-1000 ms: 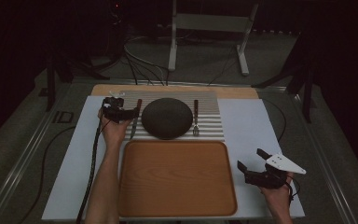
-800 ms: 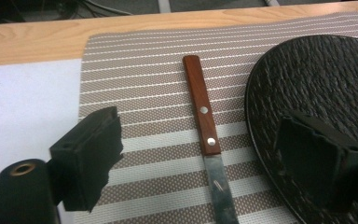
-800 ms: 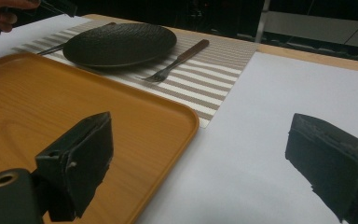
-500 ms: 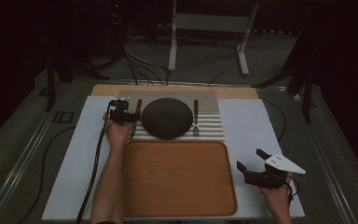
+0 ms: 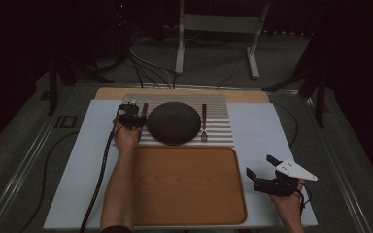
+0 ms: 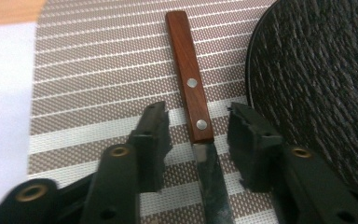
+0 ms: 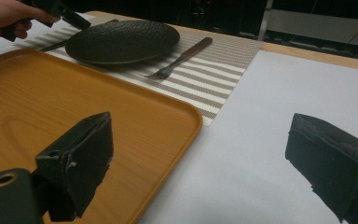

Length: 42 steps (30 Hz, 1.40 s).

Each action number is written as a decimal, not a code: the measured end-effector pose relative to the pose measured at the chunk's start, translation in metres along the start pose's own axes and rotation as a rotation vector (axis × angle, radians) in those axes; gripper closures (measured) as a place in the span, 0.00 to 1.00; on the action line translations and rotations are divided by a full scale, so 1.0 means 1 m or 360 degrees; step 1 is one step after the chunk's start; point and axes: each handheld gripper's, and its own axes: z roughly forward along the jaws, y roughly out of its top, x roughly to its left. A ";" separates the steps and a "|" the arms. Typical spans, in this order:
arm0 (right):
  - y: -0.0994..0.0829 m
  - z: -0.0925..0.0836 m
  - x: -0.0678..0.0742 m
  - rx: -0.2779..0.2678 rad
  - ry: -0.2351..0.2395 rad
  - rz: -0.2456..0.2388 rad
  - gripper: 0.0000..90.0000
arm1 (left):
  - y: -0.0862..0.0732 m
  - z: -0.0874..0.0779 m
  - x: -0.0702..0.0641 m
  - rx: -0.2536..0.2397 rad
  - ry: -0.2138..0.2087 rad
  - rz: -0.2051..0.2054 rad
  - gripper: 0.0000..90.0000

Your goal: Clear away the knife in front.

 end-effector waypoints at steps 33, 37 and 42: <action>0.000 0.000 0.001 0.0018 -0.0019 -0.0036 0.08 | 0.006 -0.024 0.008 0.0045 -0.0018 -0.0052 0.87; 0.000 0.000 0.001 0.0019 -0.0019 -0.0036 0.08 | 0.006 -0.029 0.010 0.0020 -0.0029 -0.0071 0.87; 0.000 0.000 0.001 0.0021 -0.0019 -0.0037 0.08 | 0.004 -0.034 0.011 -0.0003 -0.0034 -0.0096 0.87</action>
